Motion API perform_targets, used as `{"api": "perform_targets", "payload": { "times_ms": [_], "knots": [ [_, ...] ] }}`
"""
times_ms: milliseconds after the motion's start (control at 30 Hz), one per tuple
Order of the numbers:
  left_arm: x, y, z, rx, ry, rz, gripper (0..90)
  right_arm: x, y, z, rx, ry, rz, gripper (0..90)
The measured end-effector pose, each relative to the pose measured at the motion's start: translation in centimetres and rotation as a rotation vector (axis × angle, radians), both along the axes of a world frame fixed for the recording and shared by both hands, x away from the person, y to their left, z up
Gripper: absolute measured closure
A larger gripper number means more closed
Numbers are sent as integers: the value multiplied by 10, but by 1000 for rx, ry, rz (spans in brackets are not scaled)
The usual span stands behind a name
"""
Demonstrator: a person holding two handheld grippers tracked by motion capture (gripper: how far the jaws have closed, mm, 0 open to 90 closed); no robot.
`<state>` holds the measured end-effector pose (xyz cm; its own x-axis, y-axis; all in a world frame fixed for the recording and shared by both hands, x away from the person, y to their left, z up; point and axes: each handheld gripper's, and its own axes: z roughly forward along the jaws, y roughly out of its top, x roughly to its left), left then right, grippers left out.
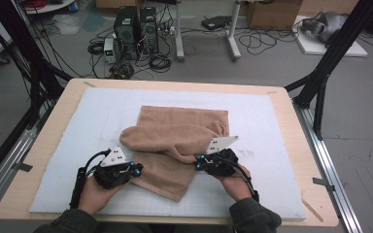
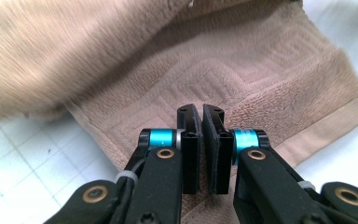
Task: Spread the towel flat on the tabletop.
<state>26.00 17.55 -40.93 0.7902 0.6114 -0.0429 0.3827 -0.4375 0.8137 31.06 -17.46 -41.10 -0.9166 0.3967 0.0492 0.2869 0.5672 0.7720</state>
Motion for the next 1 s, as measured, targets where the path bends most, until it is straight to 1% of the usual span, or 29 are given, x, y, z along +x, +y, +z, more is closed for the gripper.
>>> {"api": "perform_targets", "payload": {
  "times_ms": [33,100,133,167,233,300,333,367,400,433,467,500,533,567,600,633,667,700,767,800,833,867,900,967,1000],
  "knots": [
    [-5,-2,5,-18,2,-12,854,-5,-4,6,5,-3,7,843],
    [-15,-6,15,-44,-14,-32,855,-17,-12,20,-7,-7,16,842],
    [-21,-8,19,-53,-25,-41,854,-29,-21,35,-12,-13,23,842],
    [-26,-9,24,-53,-36,-51,854,-29,-21,35,-12,-13,23,842],
    [-36,-12,28,-39,-57,-67,854,-40,-26,49,-14,-16,41,841],
    [-44,-11,29,-31,-58,-74,854,-46,-25,59,-24,-19,64,841],
    [-46,-11,27,-12,-66,-75,854,-47,-20,61,-42,-24,73,840],
    [-48,-9,25,2,-63,-69,852,-43,-7,58,-84,-32,87,838],
    [-47,-7,22,7,-56,-62,852,-43,-7,58,-84,-32,87,838],
    [-46,-3,19,10,-49,-56,848,-38,1,53,-98,-29,95,838],
    [-42,0,16,5,-38,-49,829,-31,10,47,-106,-15,100,837],
    [-37,4,14,-9,-19,-36,759,-24,19,41,-117,-15,101,837],
    [-31,6,12,-20,-4,-22,668,-16,28,33,-124,-15,100,837],
    [-23,8,10,-30,2,-14,634,-7,37,25,-120,-2,104,837],
    [-15,8,7,-35,14,0,618,1,47,18,-119,-1,98,837],
    [-6,7,5,-32,26,16,584,8,56,13,-138,-9,92,837],
    [3,5,1,-36,44,30,554,22,69,3,-157,4,73,835],
    [11,4,-1,-55,69,46,554,22,69,3,-157,4,73,835],
    [24,0,-6,-36,83,73,554,31,71,0,-150,11,58,810],
    [29,-2,-8,-43,95,71,554,32,68,0,-122,29,51,753],
    [31,-3,-10,-38,99,66,592,28,58,7,-60,32,72,682],
    [32,-5,-13,-22,101,61,592,28,58,7,-60,32,72,682],
    [33,-6,-15,-11,105,56,614,22,51,12,-37,7,69,661],
    [32,-6,-16,-14,106,60,626,8,34,23,-2,-39,63,659],
    [31,-6,-16,-21,110,57,632,2,26,26,-10,-71,53,660]
  ]
}}
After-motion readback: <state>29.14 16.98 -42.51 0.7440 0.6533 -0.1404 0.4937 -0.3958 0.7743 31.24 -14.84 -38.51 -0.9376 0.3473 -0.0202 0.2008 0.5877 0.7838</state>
